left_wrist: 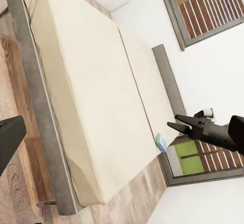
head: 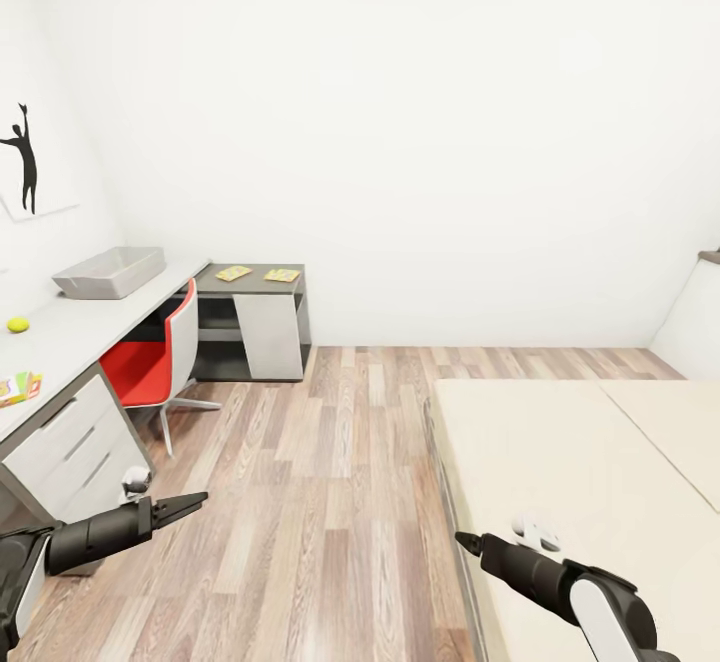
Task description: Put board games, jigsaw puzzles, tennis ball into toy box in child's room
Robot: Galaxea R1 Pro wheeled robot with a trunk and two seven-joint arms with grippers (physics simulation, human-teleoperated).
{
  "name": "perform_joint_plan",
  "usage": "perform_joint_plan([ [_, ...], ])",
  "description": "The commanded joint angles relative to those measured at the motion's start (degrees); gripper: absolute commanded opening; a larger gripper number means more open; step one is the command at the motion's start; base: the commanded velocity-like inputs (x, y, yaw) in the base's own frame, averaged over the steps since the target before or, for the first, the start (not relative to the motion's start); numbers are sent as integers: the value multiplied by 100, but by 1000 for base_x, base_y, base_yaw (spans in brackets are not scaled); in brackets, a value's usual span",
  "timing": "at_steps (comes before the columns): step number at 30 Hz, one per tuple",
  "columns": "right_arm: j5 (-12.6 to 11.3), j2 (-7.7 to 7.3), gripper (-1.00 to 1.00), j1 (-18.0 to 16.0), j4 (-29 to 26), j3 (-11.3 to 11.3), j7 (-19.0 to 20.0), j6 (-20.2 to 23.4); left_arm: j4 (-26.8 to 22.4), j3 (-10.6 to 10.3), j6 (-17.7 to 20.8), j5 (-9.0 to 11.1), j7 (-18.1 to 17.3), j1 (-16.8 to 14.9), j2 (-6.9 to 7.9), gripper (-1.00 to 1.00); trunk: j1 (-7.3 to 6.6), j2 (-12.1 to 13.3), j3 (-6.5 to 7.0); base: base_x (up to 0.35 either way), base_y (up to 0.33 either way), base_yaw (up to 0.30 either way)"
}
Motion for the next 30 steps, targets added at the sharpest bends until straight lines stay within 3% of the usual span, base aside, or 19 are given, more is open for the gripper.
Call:
perform_joint_plan([
  [1, -62, -1, 100, -5, 26, 0, -58, 21, -3, 8, 60, -28, -38, -6, -1, 100, 4, -13, -13, 0, -67, 0],
  [11, -43, 157, 100, -5, 131, -10, -47, 34, -3, 3, 55, -23, -54, -6, -30, 100, 4, -13, -13, 0, -162, 0],
  [30, -42, 188, 100, -5, 149, -25, -44, 36, -3, 8, 61, -23, -72, -6, -26, 100, 4, -13, -13, 0, -199, 0],
])
